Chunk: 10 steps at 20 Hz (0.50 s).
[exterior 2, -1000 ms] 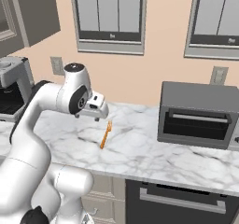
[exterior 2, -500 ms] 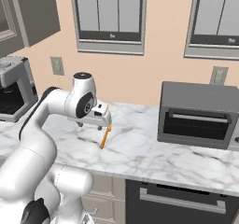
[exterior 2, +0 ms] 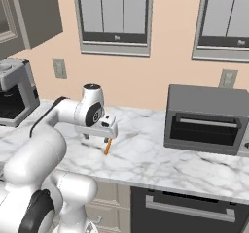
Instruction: Organize the utensils by type. Pick up the wooden spoons from the counter and place them in the open cabinet. Then pick up the metallic utensils from the counter and place them in the open drawer.
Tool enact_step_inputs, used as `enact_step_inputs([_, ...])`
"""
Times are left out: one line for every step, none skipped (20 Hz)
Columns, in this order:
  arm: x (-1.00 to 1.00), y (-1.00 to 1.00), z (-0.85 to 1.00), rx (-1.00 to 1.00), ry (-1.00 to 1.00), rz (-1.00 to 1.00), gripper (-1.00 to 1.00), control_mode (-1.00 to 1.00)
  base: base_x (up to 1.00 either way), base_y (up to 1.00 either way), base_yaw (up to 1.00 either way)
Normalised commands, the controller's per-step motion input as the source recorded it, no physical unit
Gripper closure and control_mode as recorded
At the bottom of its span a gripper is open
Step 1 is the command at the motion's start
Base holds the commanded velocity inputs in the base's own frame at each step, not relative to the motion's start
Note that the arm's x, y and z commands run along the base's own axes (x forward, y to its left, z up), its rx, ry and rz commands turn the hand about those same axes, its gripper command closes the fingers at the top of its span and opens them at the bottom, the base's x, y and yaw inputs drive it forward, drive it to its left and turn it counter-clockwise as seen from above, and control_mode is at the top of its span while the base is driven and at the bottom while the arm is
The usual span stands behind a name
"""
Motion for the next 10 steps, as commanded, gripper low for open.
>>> enact_step_inputs([0.33,-0.06,-0.27,0.02,0.04,0.00,-1.00,-1.00,0.00,0.00,0.00])
enact_step_inputs([0.32,-0.05,-0.26,0.02,0.01,0.00,-1.00,-1.00,0.00,0.00,0.00])
enact_step_inputs([0.34,-0.06,-0.24,0.03,0.03,0.00,-1.00,-1.00,0.00,0.00,0.00])
enact_step_inputs([0.34,-0.05,-0.19,0.04,0.01,0.00,-1.00,-1.00,0.00,0.00,0.00])
enact_step_inputs([0.34,-0.01,-0.18,0.03,0.00,0.00,-1.00,-1.00,0.00,0.00,0.00])
enact_step_inputs([0.29,-0.01,-0.11,0.04,0.00,0.00,-1.00,-1.00,0.00,0.00,0.00])
enact_step_inputs([0.25,0.00,-0.06,0.04,0.00,0.00,-1.00,-1.00,0.00,0.00,0.00])
enact_step_inputs([0.19,-0.01,-0.02,0.04,0.00,0.00,-1.00,-1.00,0.00,0.00,0.00])
enact_step_inputs([0.14,-0.01,-0.03,0.03,0.00,0.00,-1.00,-1.00,0.00,0.00,0.00])
enact_step_inputs([0.11,0.00,-0.08,0.02,0.00,0.00,-1.00,-1.00,0.00,0.00,0.00])
